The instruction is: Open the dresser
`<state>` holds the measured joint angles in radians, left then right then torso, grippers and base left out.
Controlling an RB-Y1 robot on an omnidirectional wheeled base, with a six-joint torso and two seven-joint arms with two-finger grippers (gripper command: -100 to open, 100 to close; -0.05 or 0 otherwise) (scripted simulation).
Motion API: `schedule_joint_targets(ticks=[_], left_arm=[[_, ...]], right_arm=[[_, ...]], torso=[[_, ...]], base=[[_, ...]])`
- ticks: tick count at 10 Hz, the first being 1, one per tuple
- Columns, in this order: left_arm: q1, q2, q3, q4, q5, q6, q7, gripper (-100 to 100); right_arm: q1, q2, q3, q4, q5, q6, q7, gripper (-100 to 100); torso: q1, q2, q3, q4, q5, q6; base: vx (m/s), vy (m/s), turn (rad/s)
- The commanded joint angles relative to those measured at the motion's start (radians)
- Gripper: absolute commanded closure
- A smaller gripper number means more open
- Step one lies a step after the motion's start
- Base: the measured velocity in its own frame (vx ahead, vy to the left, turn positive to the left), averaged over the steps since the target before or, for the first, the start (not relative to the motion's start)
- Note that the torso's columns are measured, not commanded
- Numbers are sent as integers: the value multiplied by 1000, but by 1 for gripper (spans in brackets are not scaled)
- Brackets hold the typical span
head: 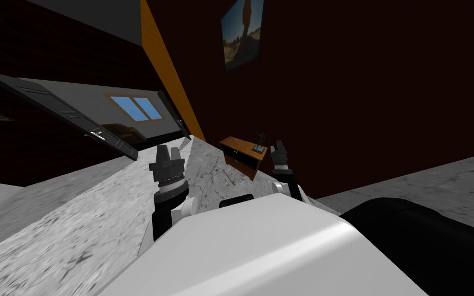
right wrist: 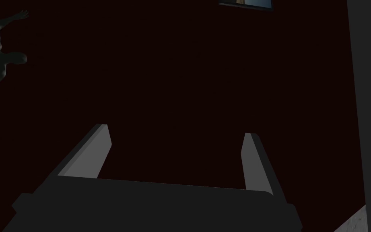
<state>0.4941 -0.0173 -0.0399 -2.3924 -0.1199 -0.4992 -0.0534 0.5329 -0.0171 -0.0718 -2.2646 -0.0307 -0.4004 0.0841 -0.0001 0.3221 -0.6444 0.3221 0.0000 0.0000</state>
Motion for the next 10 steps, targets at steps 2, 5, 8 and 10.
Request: schedule_joint_targets(ticks=[2,5,8,10], left_arm=[[0,0,0,0,0,0,0,0],[0,0,0,0,0,0,0,0],[0,0,0,0,0,0,0,0],[0,0,0,0,0,0,0,0]], right_arm=[[0,0,0,0,0,0,0,0],[5,-39,-8,5,18,12,33,-100],[19,-84,-27,18,61,40,109,-100],[32,-107,-44,30,99,64,166,-100]], torso=[[0,148,-295,148,0,0],[0,369,-738,369,0,0],[-1,413,-832,414,0,0],[0,415,-832,416,0,0]], base=[[0,0,0],[10,-4,66],[57,-28,180],[73,-39,267]])
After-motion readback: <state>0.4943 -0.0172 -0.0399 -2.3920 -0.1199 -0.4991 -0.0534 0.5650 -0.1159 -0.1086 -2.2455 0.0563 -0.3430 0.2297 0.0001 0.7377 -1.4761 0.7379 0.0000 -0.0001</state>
